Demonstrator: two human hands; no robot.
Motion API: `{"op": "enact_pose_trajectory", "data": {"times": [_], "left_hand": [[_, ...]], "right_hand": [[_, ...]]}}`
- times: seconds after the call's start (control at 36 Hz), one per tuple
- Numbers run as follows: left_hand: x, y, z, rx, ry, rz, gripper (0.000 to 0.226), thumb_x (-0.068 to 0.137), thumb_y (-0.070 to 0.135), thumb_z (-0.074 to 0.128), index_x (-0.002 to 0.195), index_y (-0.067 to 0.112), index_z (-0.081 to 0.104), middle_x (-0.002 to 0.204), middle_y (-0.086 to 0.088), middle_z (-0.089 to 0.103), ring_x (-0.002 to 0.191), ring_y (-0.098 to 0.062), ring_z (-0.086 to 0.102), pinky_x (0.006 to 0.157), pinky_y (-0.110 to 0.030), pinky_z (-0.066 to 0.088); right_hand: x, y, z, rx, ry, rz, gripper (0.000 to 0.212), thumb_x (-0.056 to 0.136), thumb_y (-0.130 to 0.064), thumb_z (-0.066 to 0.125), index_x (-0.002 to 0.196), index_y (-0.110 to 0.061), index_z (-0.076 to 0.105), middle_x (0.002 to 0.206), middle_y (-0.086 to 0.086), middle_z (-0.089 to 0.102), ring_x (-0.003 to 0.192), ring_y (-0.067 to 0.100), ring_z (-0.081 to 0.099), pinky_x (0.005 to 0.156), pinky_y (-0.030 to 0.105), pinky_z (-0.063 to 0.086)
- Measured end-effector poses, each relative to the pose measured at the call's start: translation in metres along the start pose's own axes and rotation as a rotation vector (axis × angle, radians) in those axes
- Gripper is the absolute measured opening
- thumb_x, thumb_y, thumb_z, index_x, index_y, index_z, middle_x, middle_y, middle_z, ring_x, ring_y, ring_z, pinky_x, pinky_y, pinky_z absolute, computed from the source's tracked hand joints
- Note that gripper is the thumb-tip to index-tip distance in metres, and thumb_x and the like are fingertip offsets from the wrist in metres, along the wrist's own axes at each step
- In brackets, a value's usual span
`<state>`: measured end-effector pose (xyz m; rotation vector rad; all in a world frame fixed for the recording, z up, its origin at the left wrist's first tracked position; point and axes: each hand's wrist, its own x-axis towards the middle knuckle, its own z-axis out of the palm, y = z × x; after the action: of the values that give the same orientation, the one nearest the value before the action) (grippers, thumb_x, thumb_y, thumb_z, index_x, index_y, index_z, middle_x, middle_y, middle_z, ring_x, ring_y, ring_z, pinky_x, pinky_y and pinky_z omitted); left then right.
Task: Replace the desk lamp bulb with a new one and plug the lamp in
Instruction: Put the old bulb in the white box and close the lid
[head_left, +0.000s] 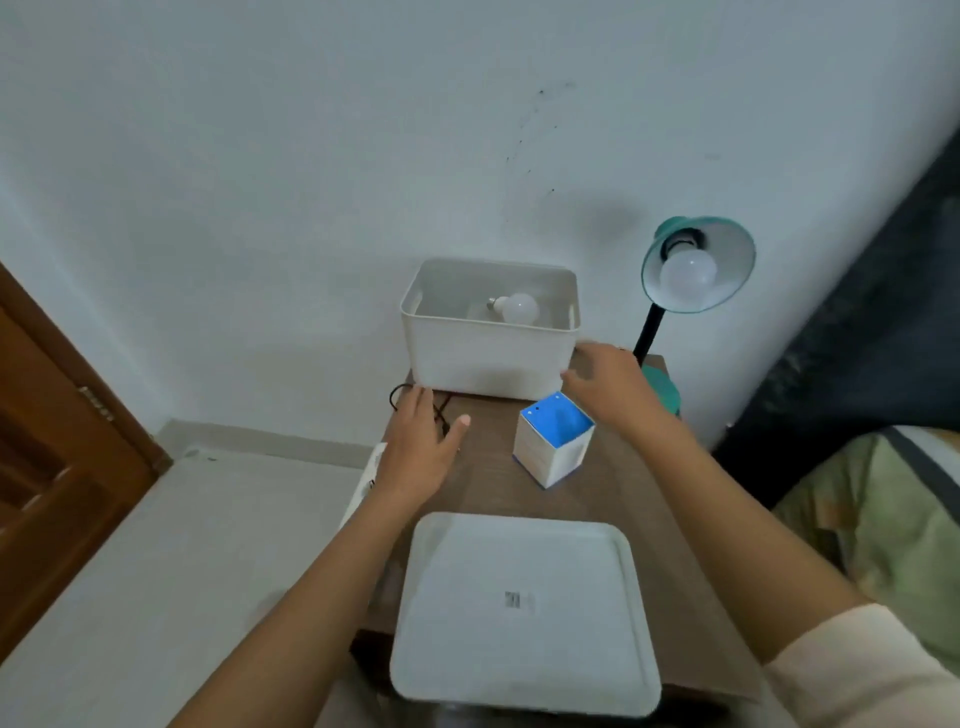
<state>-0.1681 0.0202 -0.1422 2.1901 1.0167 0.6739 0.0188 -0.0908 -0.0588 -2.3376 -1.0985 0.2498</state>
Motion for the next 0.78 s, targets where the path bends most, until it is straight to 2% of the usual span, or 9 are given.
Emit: {"op": "enact_pose_trajectory", "data": {"times": [0.06, 0.11, 0.19, 0.28, 0.33, 0.39, 0.5, 0.67, 0.78], "left_hand": [[-0.042, 0.001, 0.007, 0.019, -0.051, -0.036, 0.064, 0.093, 0.039, 0.049, 0.143, 0.005, 0.027, 0.154, -0.010, 0.021, 0.142, -0.021, 0.018, 0.113, -0.030, 0.017], [-0.081, -0.002, 0.016, 0.019, -0.074, -0.064, 0.067, 0.094, 0.040, 0.048, 0.145, 0.006, 0.021, 0.156, -0.008, 0.014, 0.144, -0.018, 0.012, 0.115, -0.029, 0.013], [-0.129, -0.015, 0.028, 0.083, -0.078, -0.112, 0.071, 0.093, 0.044, 0.046, 0.147, 0.006, 0.018, 0.157, -0.009, 0.013, 0.144, -0.019, 0.011, 0.115, -0.028, 0.010], [-0.162, -0.025, 0.035, 0.116, -0.089, -0.154, 0.072, 0.094, 0.043, 0.045, 0.147, 0.003, 0.017, 0.156, -0.011, 0.011, 0.144, -0.021, 0.011, 0.115, -0.028, 0.008], [-0.178, -0.029, 0.037, 0.108, -0.090, -0.174, 0.073, 0.094, 0.042, 0.046, 0.146, 0.002, 0.015, 0.156, -0.013, 0.010, 0.144, -0.022, 0.010, 0.116, -0.028, 0.008], [-0.188, -0.034, 0.039, 0.112, -0.097, -0.193, 0.075, 0.094, 0.042, 0.047, 0.147, 0.001, 0.013, 0.157, -0.014, 0.008, 0.145, -0.022, 0.007, 0.116, -0.028, 0.007], [-0.196, -0.040, 0.043, 0.160, -0.076, -0.212, 0.079, 0.092, 0.045, 0.048, 0.147, 0.001, 0.011, 0.157, -0.014, 0.007, 0.145, -0.022, 0.004, 0.116, -0.030, 0.007], [-0.196, -0.040, 0.047, 0.156, -0.027, -0.223, 0.080, 0.091, 0.044, 0.050, 0.146, -0.002, 0.014, 0.156, -0.017, 0.011, 0.145, -0.024, 0.007, 0.117, -0.029, 0.005], [-0.195, -0.038, 0.047, 0.105, -0.007, -0.239, 0.077, 0.091, 0.038, 0.054, 0.145, -0.002, 0.017, 0.155, -0.017, 0.015, 0.144, -0.024, 0.011, 0.116, -0.027, 0.005]], "right_hand": [[-0.033, 0.013, 0.003, 0.016, 0.005, 0.012, 0.026, 0.088, -0.017, 0.054, 0.106, 0.001, 0.059, 0.100, 0.020, 0.062, 0.101, 0.034, 0.056, 0.080, 0.038, 0.043], [-0.068, 0.027, 0.010, 0.025, -0.016, 0.021, 0.018, 0.088, -0.015, 0.053, 0.096, 0.001, 0.059, 0.092, 0.017, 0.062, 0.097, 0.033, 0.057, 0.072, 0.036, 0.042], [-0.116, 0.051, 0.028, 0.027, -0.038, 0.079, 0.029, 0.091, -0.016, 0.053, 0.110, 0.005, 0.058, 0.112, 0.022, 0.061, 0.110, 0.037, 0.054, 0.086, 0.038, 0.041], [-0.153, 0.078, 0.051, 0.008, -0.097, 0.163, 0.028, 0.093, -0.023, 0.052, 0.106, 0.000, 0.058, 0.107, 0.019, 0.061, 0.110, 0.036, 0.054, 0.083, 0.034, 0.039], [-0.172, 0.095, 0.066, 0.005, -0.136, 0.214, 0.038, 0.093, -0.028, 0.050, 0.123, -0.004, 0.052, 0.120, 0.017, 0.060, 0.114, 0.034, 0.053, 0.090, 0.035, 0.041], [-0.186, 0.108, 0.079, 0.030, -0.149, 0.248, 0.050, 0.094, -0.029, 0.049, 0.137, -0.006, 0.039, 0.133, 0.016, 0.053, 0.121, 0.033, 0.049, 0.101, 0.038, 0.038], [-0.204, 0.122, 0.096, 0.043, -0.101, 0.231, 0.060, 0.094, -0.030, 0.047, 0.144, -0.003, 0.027, 0.151, 0.018, 0.032, 0.138, 0.034, 0.031, 0.115, 0.039, 0.024], [-0.214, 0.124, 0.109, 0.007, -0.011, 0.152, 0.057, 0.097, -0.025, 0.042, 0.145, 0.000, 0.024, 0.154, 0.018, 0.025, 0.145, 0.029, 0.020, 0.119, 0.035, 0.007], [-0.214, 0.123, 0.118, 0.023, 0.030, 0.149, 0.056, 0.097, -0.022, 0.042, 0.145, 0.001, 0.025, 0.153, 0.018, 0.028, 0.144, 0.027, 0.022, 0.119, 0.033, 0.007]]}}
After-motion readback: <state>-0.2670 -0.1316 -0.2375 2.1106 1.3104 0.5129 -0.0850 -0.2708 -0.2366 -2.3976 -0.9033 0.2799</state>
